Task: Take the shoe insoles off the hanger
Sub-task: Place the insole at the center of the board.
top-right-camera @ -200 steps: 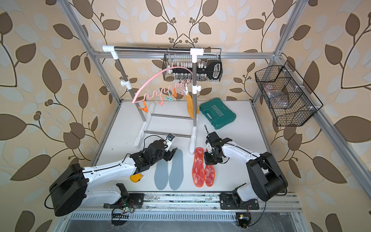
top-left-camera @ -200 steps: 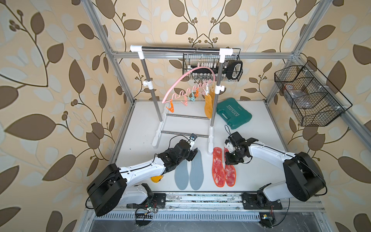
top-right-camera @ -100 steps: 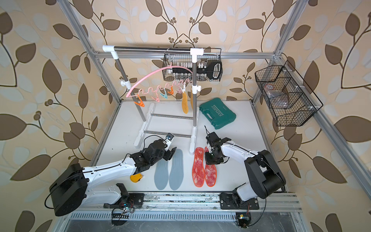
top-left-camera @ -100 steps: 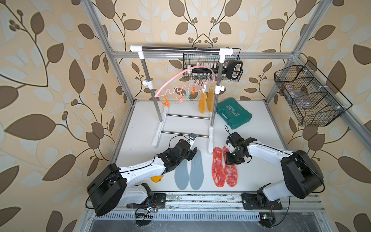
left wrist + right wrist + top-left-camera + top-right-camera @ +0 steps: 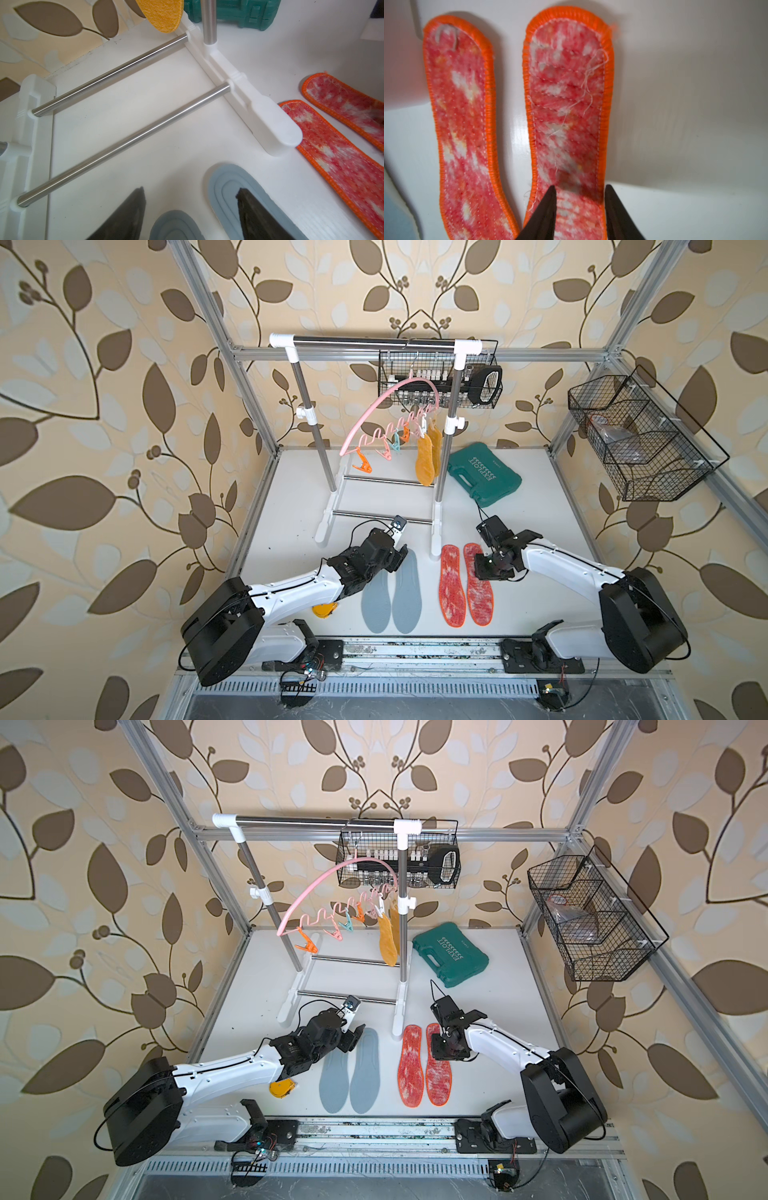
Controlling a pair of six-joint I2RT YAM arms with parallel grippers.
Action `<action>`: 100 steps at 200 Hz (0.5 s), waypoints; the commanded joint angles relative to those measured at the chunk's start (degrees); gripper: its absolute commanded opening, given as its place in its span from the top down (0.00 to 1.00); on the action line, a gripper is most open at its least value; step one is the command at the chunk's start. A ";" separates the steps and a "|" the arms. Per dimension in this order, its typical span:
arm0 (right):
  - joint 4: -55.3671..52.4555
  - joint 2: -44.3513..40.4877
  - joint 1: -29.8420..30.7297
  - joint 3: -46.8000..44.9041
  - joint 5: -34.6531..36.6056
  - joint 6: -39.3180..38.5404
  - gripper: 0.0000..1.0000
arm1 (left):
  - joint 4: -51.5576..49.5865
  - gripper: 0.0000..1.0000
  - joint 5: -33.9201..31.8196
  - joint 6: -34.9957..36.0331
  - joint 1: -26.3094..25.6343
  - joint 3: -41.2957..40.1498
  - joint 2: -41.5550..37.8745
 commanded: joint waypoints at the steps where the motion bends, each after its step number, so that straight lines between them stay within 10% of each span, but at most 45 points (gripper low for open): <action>1: 1.41 -5.77 -0.11 -0.70 4.26 1.85 0.59 | 2.15 0.27 -2.15 -0.81 -0.21 -0.60 -0.87; 100: 20.68 -24.92 -0.17 -5.47 9.66 -8.88 0.28 | 5.68 0.27 -2.51 -0.17 -0.26 -2.92 -2.81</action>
